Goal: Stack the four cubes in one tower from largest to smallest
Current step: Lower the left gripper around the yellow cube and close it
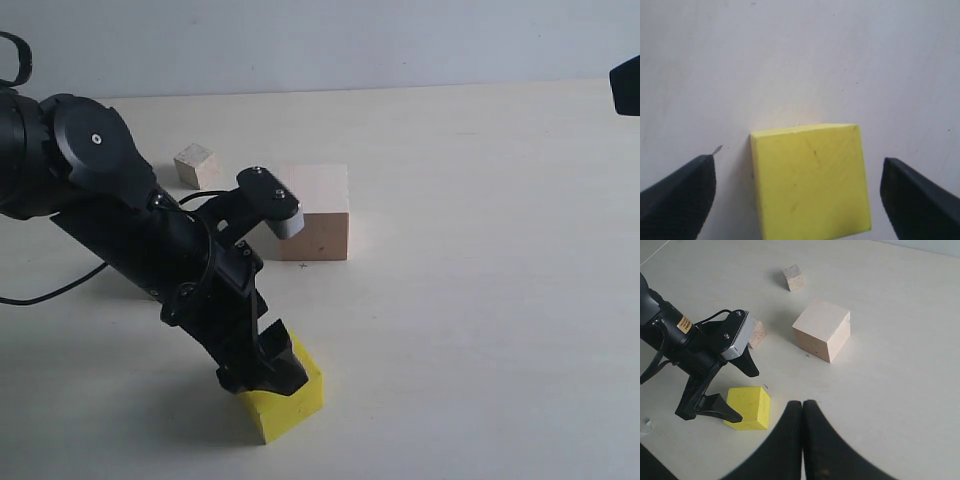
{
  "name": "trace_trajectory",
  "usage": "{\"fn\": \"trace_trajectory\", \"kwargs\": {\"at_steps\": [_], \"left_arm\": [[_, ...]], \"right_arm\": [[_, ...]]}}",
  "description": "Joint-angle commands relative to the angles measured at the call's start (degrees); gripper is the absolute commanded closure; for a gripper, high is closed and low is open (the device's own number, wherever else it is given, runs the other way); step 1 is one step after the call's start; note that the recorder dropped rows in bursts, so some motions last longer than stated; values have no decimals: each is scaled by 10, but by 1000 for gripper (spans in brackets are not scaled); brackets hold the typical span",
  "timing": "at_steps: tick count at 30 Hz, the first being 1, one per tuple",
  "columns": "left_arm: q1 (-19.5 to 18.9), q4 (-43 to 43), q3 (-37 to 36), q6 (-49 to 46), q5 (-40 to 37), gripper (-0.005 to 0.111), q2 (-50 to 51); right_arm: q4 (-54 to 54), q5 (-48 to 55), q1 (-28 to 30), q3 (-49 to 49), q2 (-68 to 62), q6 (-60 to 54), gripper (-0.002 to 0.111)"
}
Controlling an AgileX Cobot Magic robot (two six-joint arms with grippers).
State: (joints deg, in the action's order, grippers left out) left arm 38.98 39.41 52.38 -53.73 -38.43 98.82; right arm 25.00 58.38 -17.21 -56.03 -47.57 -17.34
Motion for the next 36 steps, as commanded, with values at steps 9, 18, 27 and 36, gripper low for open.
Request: {"fn": "trace_trajectory", "kwargs": {"at_steps": [9, 18, 27, 36], "left_arm": [[4, -12, 3, 16, 8, 21, -1], [4, -26, 3, 24, 11, 21, -1], [34, -33, -4, 24, 39, 21, -1], [34, -35, -32, 37, 73, 21, -1]], "right_arm": [[12, -1, 3, 2, 3, -6, 108], [12, -1, 3, 2, 3, -6, 108], [15, -1, 3, 2, 3, -6, 108], [19, 2, 3, 2, 3, -6, 108]]}}
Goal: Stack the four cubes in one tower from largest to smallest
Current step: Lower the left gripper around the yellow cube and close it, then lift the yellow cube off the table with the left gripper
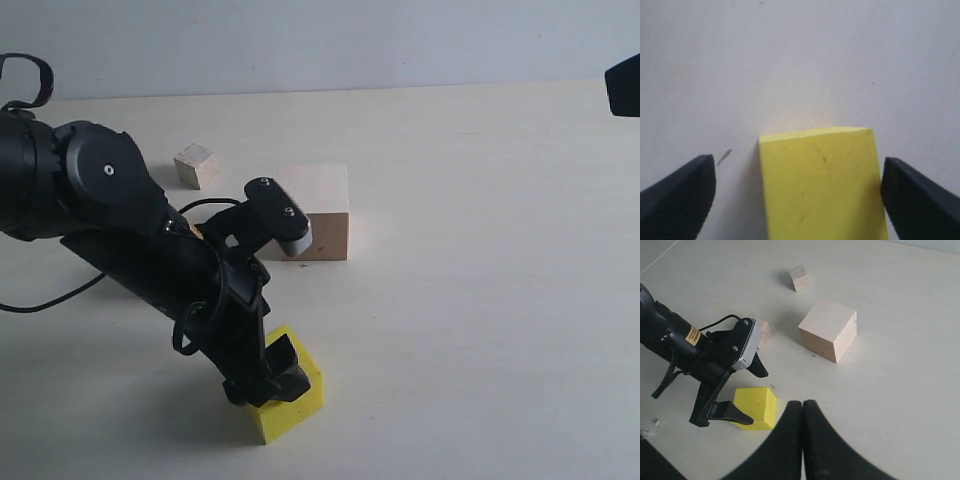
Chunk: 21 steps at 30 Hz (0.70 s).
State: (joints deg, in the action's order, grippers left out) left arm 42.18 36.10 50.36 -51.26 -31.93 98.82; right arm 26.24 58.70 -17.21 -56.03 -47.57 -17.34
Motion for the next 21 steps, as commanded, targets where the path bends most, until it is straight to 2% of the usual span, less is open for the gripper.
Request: {"fn": "trace_trajectory", "kwargs": {"at_steps": [1, 21], "left_arm": [[2, -2, -14, 18, 8, 21, -1], [14, 4, -15, 25, -10, 21, -1]], "right_arm": [[7, -1, 3, 2, 3, -6, 108], [7, -1, 3, 2, 3, -6, 108]]}}
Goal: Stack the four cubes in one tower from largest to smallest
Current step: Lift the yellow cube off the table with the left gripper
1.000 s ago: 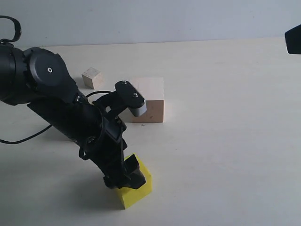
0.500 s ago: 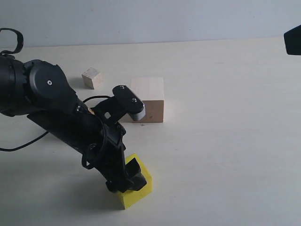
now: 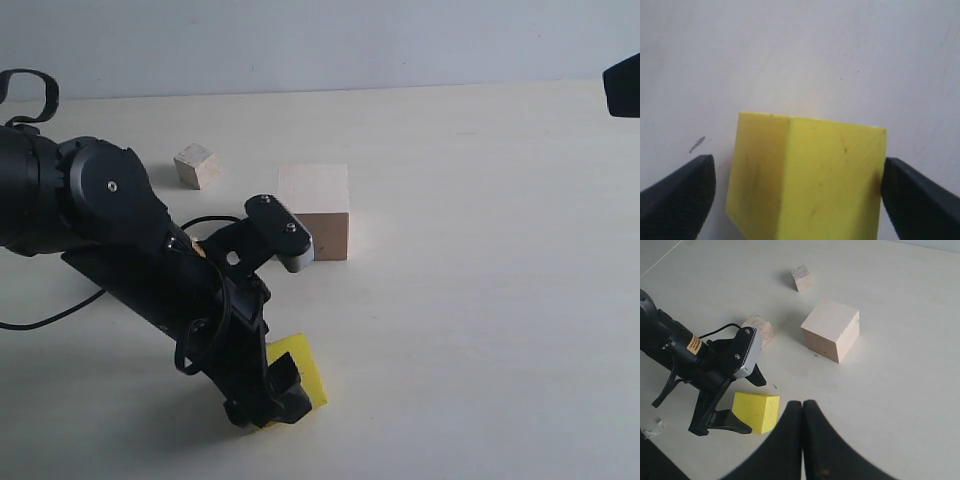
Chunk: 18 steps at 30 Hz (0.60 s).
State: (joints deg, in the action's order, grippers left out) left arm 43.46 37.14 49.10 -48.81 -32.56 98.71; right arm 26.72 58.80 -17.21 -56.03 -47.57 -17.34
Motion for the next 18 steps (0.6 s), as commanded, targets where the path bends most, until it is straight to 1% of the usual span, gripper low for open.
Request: {"fn": "trace_trajectory", "kwargs": {"at_steps": [1, 14, 18], "left_arm": [[1, -6, -3, 1, -3, 21, 0], [1, -9, -3, -4, 6, 21, 0], [1, -9, 0, -4, -10, 21, 0]], "right_arm": [[2, -2, 3, 2, 3, -6, 108], [2, -2, 3, 2, 3, -6, 108], [2, -2, 3, 2, 3, -6, 108]]}}
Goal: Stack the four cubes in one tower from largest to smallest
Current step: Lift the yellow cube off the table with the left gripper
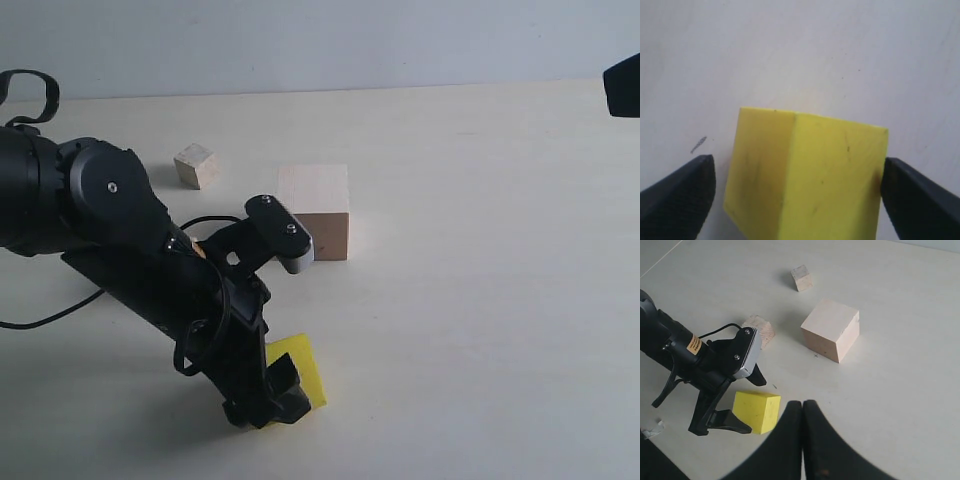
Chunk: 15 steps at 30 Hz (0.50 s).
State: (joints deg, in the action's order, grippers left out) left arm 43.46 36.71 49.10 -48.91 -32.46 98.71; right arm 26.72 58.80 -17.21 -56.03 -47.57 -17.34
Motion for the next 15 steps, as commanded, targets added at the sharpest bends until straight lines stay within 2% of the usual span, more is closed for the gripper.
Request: {"fn": "trace_trajectory", "kwargs": {"at_steps": [1, 3, 7, 15], "left_arm": [[1, -4, 3, -3, -17, 21, 0], [1, -4, 11, -3, -26, 21, 0], [1, -2, 34, -3, -29, 11, 0], [1, -16, 55, -20, -46, 11, 0]], "right_arm": [[2, -2, 3, 2, 3, -6, 108], [2, -2, 3, 2, 3, -6, 108], [2, -2, 3, 2, 3, -6, 108], [2, -1, 3, 2, 3, -6, 108]]}}
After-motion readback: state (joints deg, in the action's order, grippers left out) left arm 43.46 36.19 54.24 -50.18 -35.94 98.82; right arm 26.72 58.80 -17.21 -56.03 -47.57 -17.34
